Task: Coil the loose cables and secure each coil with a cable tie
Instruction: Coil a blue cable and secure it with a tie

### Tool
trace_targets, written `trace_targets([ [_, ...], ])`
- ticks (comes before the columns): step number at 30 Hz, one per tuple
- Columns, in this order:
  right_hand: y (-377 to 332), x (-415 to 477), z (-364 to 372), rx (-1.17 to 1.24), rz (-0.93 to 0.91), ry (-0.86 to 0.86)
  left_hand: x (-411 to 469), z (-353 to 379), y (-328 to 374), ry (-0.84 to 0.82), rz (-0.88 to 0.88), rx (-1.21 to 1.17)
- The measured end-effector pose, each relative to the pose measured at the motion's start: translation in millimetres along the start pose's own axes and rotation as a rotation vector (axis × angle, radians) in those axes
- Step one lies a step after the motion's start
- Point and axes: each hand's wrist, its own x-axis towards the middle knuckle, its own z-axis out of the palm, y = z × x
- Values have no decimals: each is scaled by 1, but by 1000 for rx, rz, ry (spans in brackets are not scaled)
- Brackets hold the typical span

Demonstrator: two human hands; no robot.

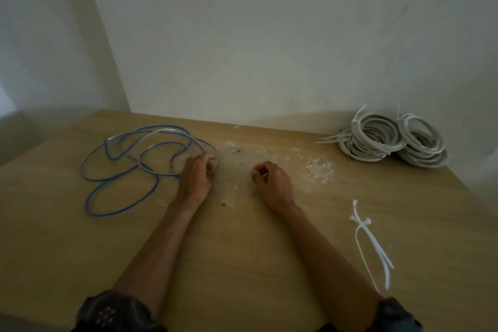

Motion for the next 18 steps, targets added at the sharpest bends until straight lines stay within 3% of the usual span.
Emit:
trace_targets([
  [3,-4,2,-6,105,55,39,-12,11,44,-60,292,-193],
  [6,-3,11,-21,333,154,-16,-20,22,77,-80,425,-290],
  [10,2,19,-52,726,300,5,-23,23,85,-98,371,-337],
  [12,4,26,-68,844,333,82,-23,26,82,-110,340,-283],
  [18,12,45,-115,1124,361,411,-9,21,66,85,359,-107],
])
